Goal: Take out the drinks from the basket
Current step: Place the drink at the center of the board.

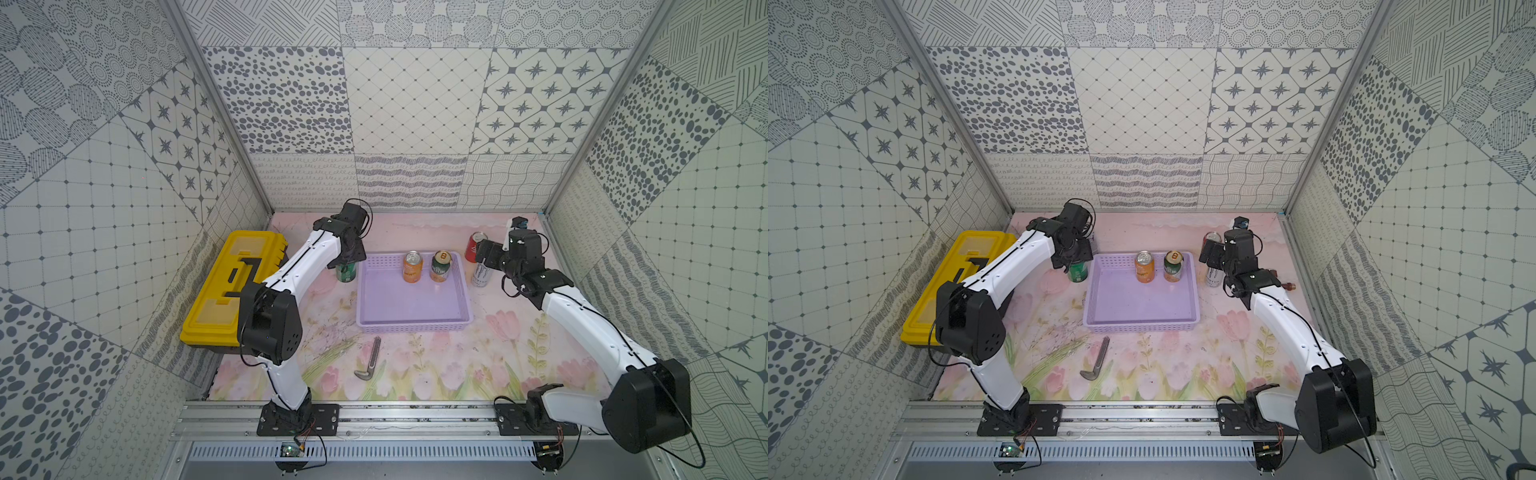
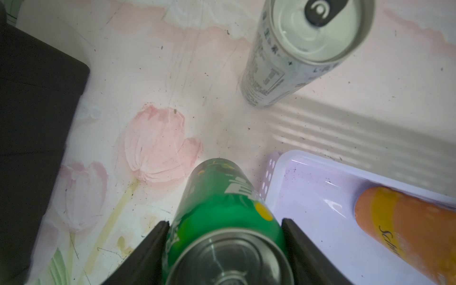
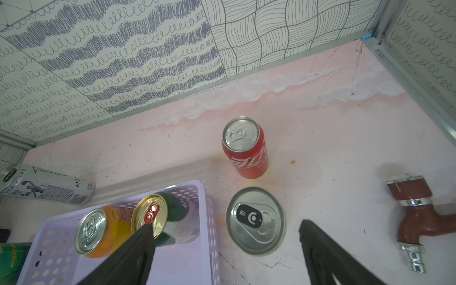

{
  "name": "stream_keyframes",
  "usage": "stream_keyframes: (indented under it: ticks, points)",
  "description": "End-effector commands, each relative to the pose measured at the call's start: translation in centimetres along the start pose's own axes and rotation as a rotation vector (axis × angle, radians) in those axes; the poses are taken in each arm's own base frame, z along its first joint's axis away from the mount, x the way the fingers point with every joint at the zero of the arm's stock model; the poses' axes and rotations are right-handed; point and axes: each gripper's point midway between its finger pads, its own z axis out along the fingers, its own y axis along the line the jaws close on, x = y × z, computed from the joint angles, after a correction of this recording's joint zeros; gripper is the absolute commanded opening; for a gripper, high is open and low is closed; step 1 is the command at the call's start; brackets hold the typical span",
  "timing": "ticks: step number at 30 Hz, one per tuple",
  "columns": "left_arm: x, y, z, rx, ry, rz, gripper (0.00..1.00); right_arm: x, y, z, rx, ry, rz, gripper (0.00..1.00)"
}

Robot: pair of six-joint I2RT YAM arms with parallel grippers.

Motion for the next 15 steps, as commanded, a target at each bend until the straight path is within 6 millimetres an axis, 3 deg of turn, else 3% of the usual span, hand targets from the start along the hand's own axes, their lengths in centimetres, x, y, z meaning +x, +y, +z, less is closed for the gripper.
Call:
stream_keyframes:
  ticks: [1,6,15]
  points:
    - [-0.7,-1.8,0.6,0.061,-0.038,-0.045,0.49,-1.0,0.1,-0.3,-0.018,-0.048,0.019,0.95]
    - [-0.1,-3.9,0.0,0.102,-0.028,-0.009,0.49,-0.8,0.1,0.1,-0.018,-0.037,0.020,0.95]
    - [0.1,-5.3,1.7,0.144,0.019,-0.043,0.50,-0.6,0.0,0.2,-0.015,-0.032,0.021,0.96]
